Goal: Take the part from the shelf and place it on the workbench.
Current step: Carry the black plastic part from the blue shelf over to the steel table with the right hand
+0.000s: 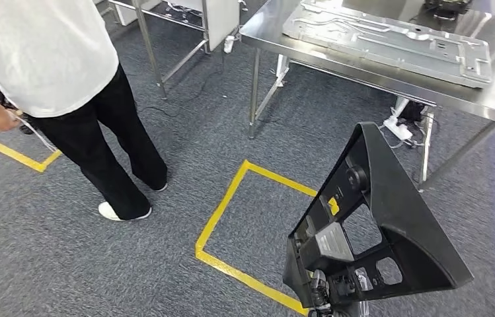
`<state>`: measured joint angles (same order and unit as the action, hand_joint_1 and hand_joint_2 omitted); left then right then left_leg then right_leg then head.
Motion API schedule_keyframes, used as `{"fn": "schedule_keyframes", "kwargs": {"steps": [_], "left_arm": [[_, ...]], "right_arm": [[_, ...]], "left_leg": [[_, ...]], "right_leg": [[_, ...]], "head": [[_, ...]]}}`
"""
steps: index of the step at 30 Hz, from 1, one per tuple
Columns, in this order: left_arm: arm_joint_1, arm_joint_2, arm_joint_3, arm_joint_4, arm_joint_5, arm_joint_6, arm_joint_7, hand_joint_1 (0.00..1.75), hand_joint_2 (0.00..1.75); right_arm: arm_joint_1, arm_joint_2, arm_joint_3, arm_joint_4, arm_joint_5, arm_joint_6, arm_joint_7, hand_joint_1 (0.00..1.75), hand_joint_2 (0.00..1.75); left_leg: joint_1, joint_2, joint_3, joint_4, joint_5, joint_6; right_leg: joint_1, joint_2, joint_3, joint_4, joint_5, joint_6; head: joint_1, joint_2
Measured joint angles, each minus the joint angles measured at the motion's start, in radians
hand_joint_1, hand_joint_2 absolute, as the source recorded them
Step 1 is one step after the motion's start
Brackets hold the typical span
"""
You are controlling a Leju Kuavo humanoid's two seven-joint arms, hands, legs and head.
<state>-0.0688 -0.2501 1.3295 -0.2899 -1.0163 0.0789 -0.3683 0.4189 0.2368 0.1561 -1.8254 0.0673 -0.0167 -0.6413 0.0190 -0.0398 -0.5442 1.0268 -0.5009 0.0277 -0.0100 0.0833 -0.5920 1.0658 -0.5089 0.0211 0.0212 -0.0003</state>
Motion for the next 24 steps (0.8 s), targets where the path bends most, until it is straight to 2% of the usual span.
{"fn": "schedule_keyframes", "kwargs": {"steps": [2, 3, 4, 5, 6, 7, 9, 10, 11, 13, 14, 15, 17, 19, 20, 21, 22, 23, 24], "left_arm": [[0.002, 0.000, 0.000, 0.000, 0.000, -0.001, 0.000, 0.00, 0.00], [0.004, 0.000, 0.000, 0.000, 0.000, -0.002, 0.000, 0.00, 0.00], [0.004, 0.000, 0.000, 0.000, 0.000, -0.003, 0.000, 0.00, 0.00], [0.005, 0.000, 0.000, 0.000, 0.000, -0.003, 0.000, 0.00, 0.00], [0.004, 0.000, 0.000, 0.000, 0.000, -0.003, 0.000, 0.00, 0.00], [0.003, 0.000, 0.000, 0.000, 0.000, -0.004, 0.000, 0.00, 0.00], [0.002, 0.000, 0.000, 0.000, 0.000, -0.004, 0.000, 0.00, 0.00], [0.001, 0.000, 0.000, 0.000, 0.000, -0.004, 0.000, 0.00, 0.00], [0.000, 0.000, 0.000, 0.000, 0.000, -0.005, 0.000, 0.00, 0.00], [-0.004, -0.001, 0.000, 0.000, 0.000, -0.005, 0.000, 0.00, 0.00], [-0.005, -0.001, 0.000, 0.000, 0.000, -0.006, -0.001, 0.00, 0.00], [-0.005, -0.001, 0.000, 0.000, 0.000, -0.006, -0.001, 0.00, 0.00], [-0.004, 0.000, 0.000, 0.000, 0.000, -0.007, -0.002, 0.00, 0.00], [-0.001, 0.000, 0.000, 0.000, 0.000, -0.008, -0.002, 0.00, 0.00], [0.000, 0.000, 0.000, 0.000, 0.000, -0.009, -0.001, 0.00, 0.00], [0.001, 0.000, 0.000, 0.000, 0.000, -0.010, -0.001, 0.00, 0.00], [0.002, 0.000, 0.000, 0.000, 0.000, -0.011, 0.000, 0.00, 0.00], [0.003, 0.001, 0.000, 0.000, 0.000, -0.013, 0.001, 0.00, 0.00], [0.003, 0.002, 0.000, 0.000, 0.000, -0.014, 0.002, 0.00, 0.00]], "right_arm": [[-0.001, 0.000, 0.000, 0.000, 0.000, -0.002, 0.000, 1.75, 1.75], [-0.002, 0.000, 0.000, 0.000, 0.000, -0.002, 0.001, 1.75, 1.75], [-0.001, 0.000, 0.000, 0.000, 0.000, -0.002, 0.002, 1.75, 1.75], [0.000, 0.000, 0.000, 0.000, 0.000, -0.003, 0.002, 1.75, 1.75], [0.001, 0.000, 0.000, 0.001, 0.000, -0.003, 0.002, 1.75, 1.75], [0.001, 0.000, -0.001, 0.001, 0.000, -0.003, 0.003, 1.75, 1.75], [0.000, 0.000, -0.001, 0.001, 0.000, -0.003, 0.003, 1.75, 1.75], [-0.001, 0.000, 0.000, 0.000, 0.000, -0.004, 0.003, 1.75, 1.75], [-0.001, 0.000, 0.000, 0.000, 0.000, -0.004, 0.003, 1.75, 1.75], [0.000, 0.000, -0.001, 0.000, 0.000, -0.004, 0.003, 1.75, 1.75], [0.001, 0.000, -0.001, 0.000, 0.000, -0.004, 0.003, 1.75, 1.75], [0.001, 0.000, 0.000, 0.000, 0.000, -0.004, 0.003, 1.75, 1.75], [0.000, 0.000, 0.001, 0.000, 0.000, -0.004, 0.003, 1.75, 1.75], [-0.001, 0.001, 0.002, 0.000, 0.000, -0.005, 0.004, 1.75, 1.75], [0.000, 0.001, 0.003, 0.001, 0.000, -0.005, 0.004, 1.75, 1.75], [0.001, 0.001, 0.003, 0.001, 0.000, -0.006, 0.005, 1.75, 1.75], [0.001, 0.001, 0.003, 0.001, 0.000, -0.006, 0.005, 1.75, 1.75], [0.001, 0.000, 0.004, 0.002, 0.000, -0.007, 0.005, 1.75, 1.75], [0.000, 0.000, 0.004, 0.002, 0.000, -0.007, 0.006, 1.75, 1.75]], "left_leg": [[0.000, 0.027, 0.000, -0.004, 0.000, 0.009], [-0.001, 0.042, 0.000, -0.004, -0.001, 0.011], [-0.002, 0.057, 0.000, -0.004, -0.003, 0.012], [-0.002, 0.072, 0.001, -0.003, -0.004, 0.012], [-0.003, 0.086, 0.004, -0.003, -0.006, 0.011], [-0.003, 0.098, 0.007, -0.003, -0.009, 0.009], [-0.004, 0.117, 0.016, -0.004, -0.015, 0.003], [-0.005, 0.125, 0.019, -0.004, -0.018, -0.001], [-0.006, 0.133, 0.022, -0.004, -0.020, -0.006], [-0.008, 0.148, 0.029, -0.009, -0.023, -0.016], [-0.008, 0.141, 0.031, -0.006, -0.029, -0.021], [-0.007, 0.124, 0.027, 0.011, -0.043, -0.025], [-0.006, 0.072, -0.015, 0.108, -0.101, -0.030], [-0.005, 0.051, -0.080, 0.236, -0.152, -0.032], [-0.005, 0.048, -0.099, 0.267, -0.152, -0.033], [-0.005, 0.047, -0.101, 0.259, -0.130, -0.034], [-0.004, 0.043, -0.085, 0.212, -0.091, -0.033], [-0.002, 0.029, -0.059, 0.143, -0.048, -0.031], [0.000, 0.004, -0.033, 0.078, -0.022, -0.029]], "right_leg": [[0.001, -0.058, -0.050, 0.103, -0.058, 0.008], [0.000, -0.071, -0.084, 0.171, -0.088, 0.012], [-0.002, -0.076, -0.111, 0.224, -0.105, 0.014], [-0.003, -0.079, -0.122, 0.245, -0.102, 0.014], [-0.003, -0.082, -0.111, 0.224, -0.080, 0.014], [-0.003, -0.090, -0.080, 0.164, -0.045, 0.011], [0.005, -0.132, -0.006, 0.023, 0.009, -0.001], [0.011, -0.148, 0.015, -0.019, 0.020, -0.008], [0.016, -0.157, 0.022, -0.036, 0.020, -0.012], [0.016, -0.136, 0.021, -0.040, 0.022, -0.021], [0.012, -0.126, 0.024, -0.047, 0.026, -0.026], [0.008, -0.115, 0.028, -0.054, 0.030, -0.032], [0.003, -0.093, 0.032, -0.062, 0.035, -0.042], [0.003, -0.069, 0.032, -0.061, 0.034, -0.046], [0.004, -0.055, 0.033, -0.060, 0.034, -0.046], [0.004, -0.039, 0.034, -0.059, 0.033, -0.045], [0.003, -0.023, 0.036, -0.056, 0.030, -0.043], [0.002, -0.009, 0.037, -0.052, 0.026, -0.040], [0.003, 0.003, 0.036, -0.045, 0.021, -0.035]], "head": [[0.000, 0.000], [0.000, 0.000], [0.000, 0.000], [0.000, 0.000], [0.000, 0.000], [0.000, 0.000], [0.000, 0.000], [0.000, 0.000], [0.000, 0.000], [0.000, 0.000], [0.000, 0.000], [-0.001, 0.000], [-0.001, 0.000], [-0.001, 0.000], [-0.001, 0.000], [-0.001, 0.000], [-0.001, 0.000], [-0.001, 0.000], [-0.001, 0.000]]}}
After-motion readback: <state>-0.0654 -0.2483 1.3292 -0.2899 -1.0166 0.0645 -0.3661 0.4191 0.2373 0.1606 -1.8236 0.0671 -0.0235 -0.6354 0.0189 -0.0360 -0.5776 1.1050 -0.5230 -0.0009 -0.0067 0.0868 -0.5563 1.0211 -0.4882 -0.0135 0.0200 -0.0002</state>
